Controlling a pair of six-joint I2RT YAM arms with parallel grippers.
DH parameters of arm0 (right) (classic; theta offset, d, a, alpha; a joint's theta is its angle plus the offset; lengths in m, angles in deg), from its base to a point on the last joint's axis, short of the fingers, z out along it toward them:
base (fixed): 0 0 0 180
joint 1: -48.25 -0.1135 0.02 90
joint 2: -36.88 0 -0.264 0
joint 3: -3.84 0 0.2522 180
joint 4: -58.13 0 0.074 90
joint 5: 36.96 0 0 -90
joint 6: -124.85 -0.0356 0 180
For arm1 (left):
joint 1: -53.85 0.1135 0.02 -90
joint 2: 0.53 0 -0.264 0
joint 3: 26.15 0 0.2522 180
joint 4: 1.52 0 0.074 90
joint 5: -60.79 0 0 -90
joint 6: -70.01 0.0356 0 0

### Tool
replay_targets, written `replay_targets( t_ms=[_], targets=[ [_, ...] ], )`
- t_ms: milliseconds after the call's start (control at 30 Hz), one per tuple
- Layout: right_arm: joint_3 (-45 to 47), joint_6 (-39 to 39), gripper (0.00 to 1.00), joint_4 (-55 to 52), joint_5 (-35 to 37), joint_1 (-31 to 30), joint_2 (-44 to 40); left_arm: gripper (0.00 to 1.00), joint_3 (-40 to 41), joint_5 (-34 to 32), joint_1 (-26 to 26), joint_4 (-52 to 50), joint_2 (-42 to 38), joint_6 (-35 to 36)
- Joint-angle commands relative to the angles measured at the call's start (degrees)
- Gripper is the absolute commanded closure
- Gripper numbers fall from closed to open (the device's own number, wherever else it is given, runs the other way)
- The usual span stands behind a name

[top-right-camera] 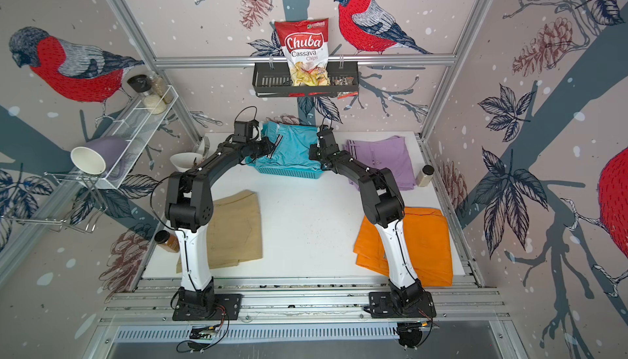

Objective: Put the folded long pants in the basket
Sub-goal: Place the long pant in the basket.

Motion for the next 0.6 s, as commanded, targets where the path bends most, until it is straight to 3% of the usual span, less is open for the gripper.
replay_targets(
  t_ms=[0,167,367,467,567],
  targets=[
    [1.35,2.78,1.00,0.25,1.74,0.21,0.61,1.00,-1.46,-1.84,0.93,3.47,2.79,2.32],
    [2.93,3.36,1.00,1.14,2.31,0.52,0.57,1.00,-3.75,1.65,3.33,3.31,7.79,-0.20],
    [4.05,4.37,1.00,1.41,1.77,1.23,1.48,1.00,-2.49,1.26,3.88,3.40,8.74,-0.83],
    [3.31,4.74,1.00,-0.05,0.74,1.70,1.46,1.00,3.16,0.26,3.89,4.76,4.87,-3.17],
    [1.94,4.41,0.97,-3.01,-0.51,2.82,1.55,1.00,16.50,-0.57,3.89,11.22,-3.29,-8.96]
  ],
)
